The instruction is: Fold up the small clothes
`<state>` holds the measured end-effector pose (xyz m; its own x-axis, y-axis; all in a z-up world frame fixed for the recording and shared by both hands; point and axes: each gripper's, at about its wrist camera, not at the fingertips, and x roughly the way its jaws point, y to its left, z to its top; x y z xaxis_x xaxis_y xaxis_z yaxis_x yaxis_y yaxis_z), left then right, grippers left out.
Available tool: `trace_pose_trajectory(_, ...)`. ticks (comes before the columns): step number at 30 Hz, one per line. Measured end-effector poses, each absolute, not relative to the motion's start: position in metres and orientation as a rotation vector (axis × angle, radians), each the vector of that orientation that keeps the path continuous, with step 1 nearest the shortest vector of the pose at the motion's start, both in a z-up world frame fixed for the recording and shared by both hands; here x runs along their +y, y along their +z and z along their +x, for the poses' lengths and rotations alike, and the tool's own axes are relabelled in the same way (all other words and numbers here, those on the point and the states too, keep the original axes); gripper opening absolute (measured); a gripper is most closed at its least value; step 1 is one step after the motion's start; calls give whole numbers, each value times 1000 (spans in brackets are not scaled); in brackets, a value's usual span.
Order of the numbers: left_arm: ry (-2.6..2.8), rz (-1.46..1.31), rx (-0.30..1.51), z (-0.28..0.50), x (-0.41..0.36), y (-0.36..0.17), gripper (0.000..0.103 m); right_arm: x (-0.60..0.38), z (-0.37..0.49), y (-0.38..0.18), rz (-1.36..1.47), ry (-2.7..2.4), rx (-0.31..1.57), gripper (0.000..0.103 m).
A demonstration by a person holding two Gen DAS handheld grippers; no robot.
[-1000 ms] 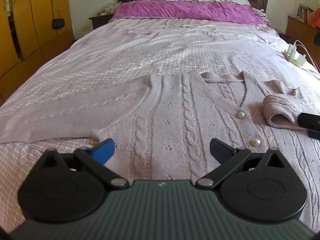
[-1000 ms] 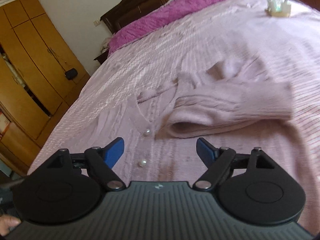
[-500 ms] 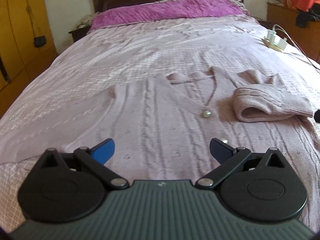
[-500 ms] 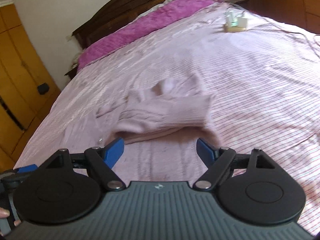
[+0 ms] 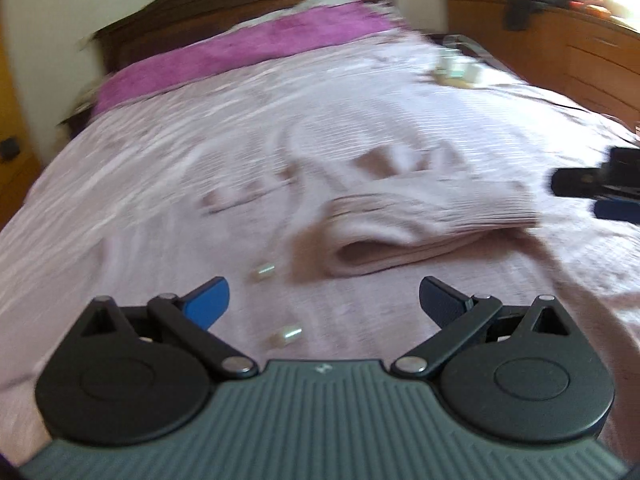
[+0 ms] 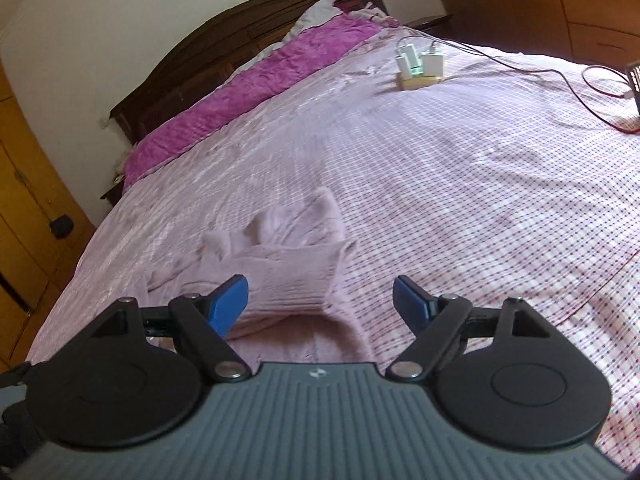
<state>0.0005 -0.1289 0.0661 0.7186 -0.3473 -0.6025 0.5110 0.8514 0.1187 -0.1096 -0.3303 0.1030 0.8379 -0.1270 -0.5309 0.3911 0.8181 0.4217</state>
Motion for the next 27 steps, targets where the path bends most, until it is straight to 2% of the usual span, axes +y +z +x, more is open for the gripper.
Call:
trace_pose_trajectory(3, -552, 340, 569, -2, -150, 60, 101, -339, -109, 100, 543, -319, 510, 85)
trace_pose_trajectory(4, -568, 366, 554, -3, -159, 58, 95, -342, -109, 98, 545, -327, 510, 85)
trace_pose_trajectory(5, -576, 384, 546, -4, -165, 57, 94, -345, -109, 97, 551, -331, 509, 85)
trace_pose_trajectory(20, -655, 517, 428, -3, -231, 37, 91, -375, -114, 66, 647, -383, 497, 85)
trace_pose_trajectory(21, -668, 533, 419, -4, -235, 35, 87, -376, -115, 64, 650, -385, 496, 85)
trace_pose_trajectory(23, -695, 562, 415, -5, -243, 30, 68, -379, -117, 61, 657, -391, 495, 85)
trace_pose_trajectory(24, -708, 569, 418, -6, -246, 28, 64, -380, -117, 60, 661, -392, 495, 85)
trace_pose_trajectory(26, -744, 558, 428, -7, -250, 26, 46, -383, -119, 57, 671, -393, 497, 85)
trace_pose_trajectory(27, -755, 550, 434, -7, -251, 25, 42, -383, -119, 56, 675, -394, 498, 85)
